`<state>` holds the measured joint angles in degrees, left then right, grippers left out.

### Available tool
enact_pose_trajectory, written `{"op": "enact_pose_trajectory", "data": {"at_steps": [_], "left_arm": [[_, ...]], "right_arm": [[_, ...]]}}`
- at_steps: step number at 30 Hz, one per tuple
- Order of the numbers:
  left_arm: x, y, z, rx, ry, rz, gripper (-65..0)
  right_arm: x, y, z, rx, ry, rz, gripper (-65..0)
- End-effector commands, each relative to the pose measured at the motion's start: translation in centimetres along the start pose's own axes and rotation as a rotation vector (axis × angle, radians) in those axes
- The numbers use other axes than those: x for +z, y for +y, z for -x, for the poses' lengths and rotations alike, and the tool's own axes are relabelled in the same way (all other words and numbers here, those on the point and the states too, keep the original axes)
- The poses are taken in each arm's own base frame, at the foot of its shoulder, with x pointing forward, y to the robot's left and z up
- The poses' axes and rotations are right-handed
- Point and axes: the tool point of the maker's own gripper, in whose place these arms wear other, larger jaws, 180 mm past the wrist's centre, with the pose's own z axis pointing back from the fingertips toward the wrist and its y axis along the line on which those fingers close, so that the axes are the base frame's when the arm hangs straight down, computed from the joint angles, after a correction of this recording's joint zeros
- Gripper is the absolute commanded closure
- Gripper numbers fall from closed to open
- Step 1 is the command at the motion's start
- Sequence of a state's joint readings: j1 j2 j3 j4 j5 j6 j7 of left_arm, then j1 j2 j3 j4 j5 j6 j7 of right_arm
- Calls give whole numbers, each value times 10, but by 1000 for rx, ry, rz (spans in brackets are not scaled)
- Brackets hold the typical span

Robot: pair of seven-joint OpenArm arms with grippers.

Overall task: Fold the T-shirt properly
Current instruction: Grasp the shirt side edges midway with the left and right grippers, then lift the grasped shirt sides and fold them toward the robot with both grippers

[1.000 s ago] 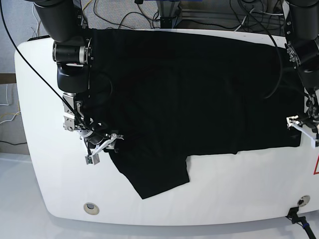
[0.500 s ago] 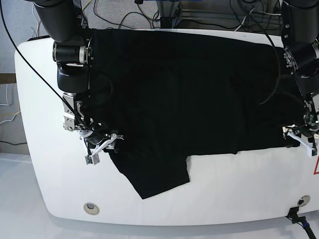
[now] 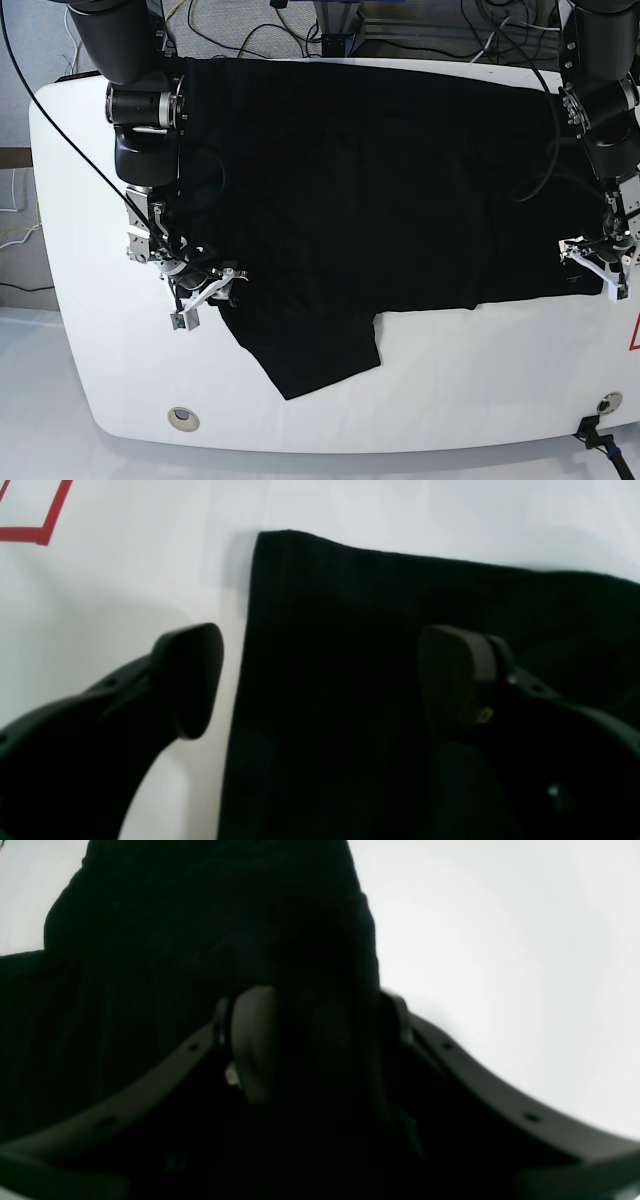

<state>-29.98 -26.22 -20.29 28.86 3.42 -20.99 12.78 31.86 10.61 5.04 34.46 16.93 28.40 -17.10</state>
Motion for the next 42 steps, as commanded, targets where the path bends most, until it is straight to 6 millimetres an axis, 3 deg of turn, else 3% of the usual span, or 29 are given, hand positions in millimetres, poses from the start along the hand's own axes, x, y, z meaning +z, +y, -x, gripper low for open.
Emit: {"op": "enact_pose_trajectory", "data": {"at_steps": [1, 9, 15, 27, 34, 36, 42], "left_arm": [[5, 14, -25, 3, -62, -24, -578], [5, 13, -15, 0, -43, -21, -567], [4, 12, -14, 1, -42, -20, -352], [5, 12, -14, 3, -45, -20, -188], [5, 12, -18, 1, -55, -21, -3], [8, 13, -32, -12, -100, -25, 0], [12, 15, -33, -31, -116, -31, 0]], "right_arm": [[1, -3, -9, 14, 3, 10, -283], [1, -3, -9, 13, 2, 9, -283], [1, -3, -9, 13, 2, 10, -283], [1, -3, -10, 10, 1, 9, -283], [1, -3, -10, 10, 1, 9, -282], [1, -3, -10, 9, 0, 8, -282], [1, -2, -13, 9, -6, 8, -280]]}}
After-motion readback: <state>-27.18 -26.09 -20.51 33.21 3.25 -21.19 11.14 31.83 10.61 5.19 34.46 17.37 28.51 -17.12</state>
